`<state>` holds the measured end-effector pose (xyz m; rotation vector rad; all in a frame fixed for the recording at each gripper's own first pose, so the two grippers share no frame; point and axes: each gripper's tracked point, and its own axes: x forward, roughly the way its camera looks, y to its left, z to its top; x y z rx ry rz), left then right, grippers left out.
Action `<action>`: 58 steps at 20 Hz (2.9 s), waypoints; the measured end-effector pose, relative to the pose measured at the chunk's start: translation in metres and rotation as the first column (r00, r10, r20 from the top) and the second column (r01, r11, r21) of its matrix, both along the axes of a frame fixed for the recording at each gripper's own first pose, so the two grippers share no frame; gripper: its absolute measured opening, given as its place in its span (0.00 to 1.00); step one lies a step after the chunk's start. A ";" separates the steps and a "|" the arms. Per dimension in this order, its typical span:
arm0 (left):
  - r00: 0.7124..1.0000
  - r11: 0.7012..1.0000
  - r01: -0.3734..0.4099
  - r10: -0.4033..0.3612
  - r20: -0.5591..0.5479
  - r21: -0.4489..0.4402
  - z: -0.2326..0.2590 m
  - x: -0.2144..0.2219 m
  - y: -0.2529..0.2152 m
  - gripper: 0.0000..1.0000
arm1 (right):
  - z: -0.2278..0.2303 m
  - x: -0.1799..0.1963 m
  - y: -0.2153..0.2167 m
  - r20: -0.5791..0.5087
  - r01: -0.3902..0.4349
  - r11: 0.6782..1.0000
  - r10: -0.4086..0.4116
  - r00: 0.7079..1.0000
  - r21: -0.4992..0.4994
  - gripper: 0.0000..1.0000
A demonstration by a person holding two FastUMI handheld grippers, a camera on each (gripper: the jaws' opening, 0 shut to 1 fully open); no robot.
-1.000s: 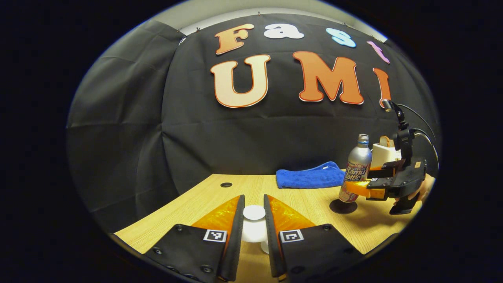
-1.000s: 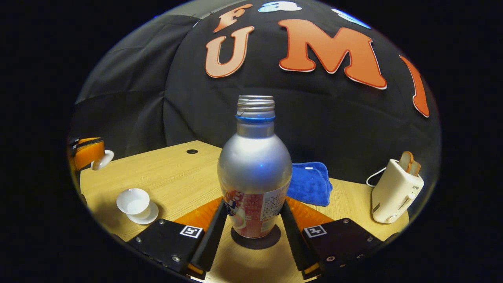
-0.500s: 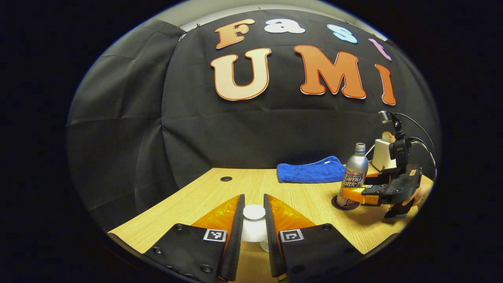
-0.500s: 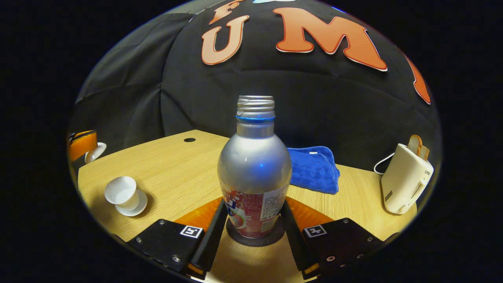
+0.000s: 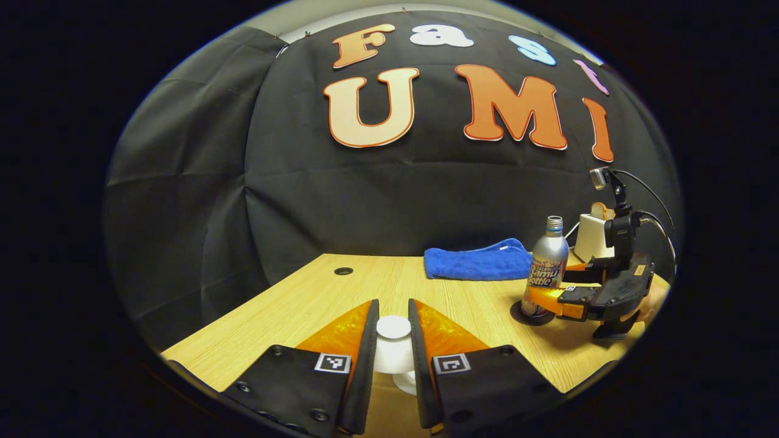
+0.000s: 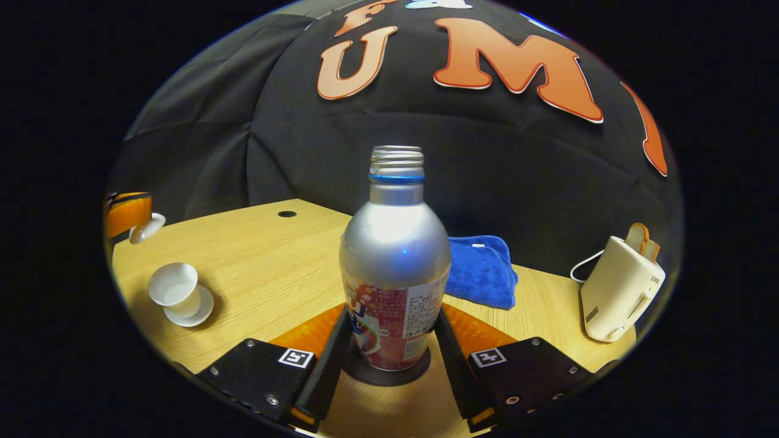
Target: Open the teacup lid with one hand, grasp the water bottle and pour water into the teacup with the other hand; after pouring, place the water bottle on the coaster and then close the teacup lid.
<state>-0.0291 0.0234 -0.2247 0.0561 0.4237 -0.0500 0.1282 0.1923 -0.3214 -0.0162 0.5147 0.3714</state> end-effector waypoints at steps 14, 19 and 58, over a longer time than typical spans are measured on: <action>0.997 0.996 0.072 -0.073 -0.033 -0.050 -0.036 -0.005 -0.039 0.33 | -0.004 -0.025 -0.011 -0.019 -0.017 1.000 0.017 1.000 -0.006 0.97; 0.996 0.997 0.067 -0.070 -0.052 -0.048 -0.049 -0.009 -0.043 0.32 | -0.008 -0.037 -0.020 -0.038 -0.017 1.000 0.017 0.999 -0.016 0.99; 0.947 0.994 0.070 -0.041 0.320 -0.079 0.136 0.007 -0.099 0.93 | 0.208 -0.107 -0.154 0.415 0.301 0.946 -0.324 0.850 0.121 0.99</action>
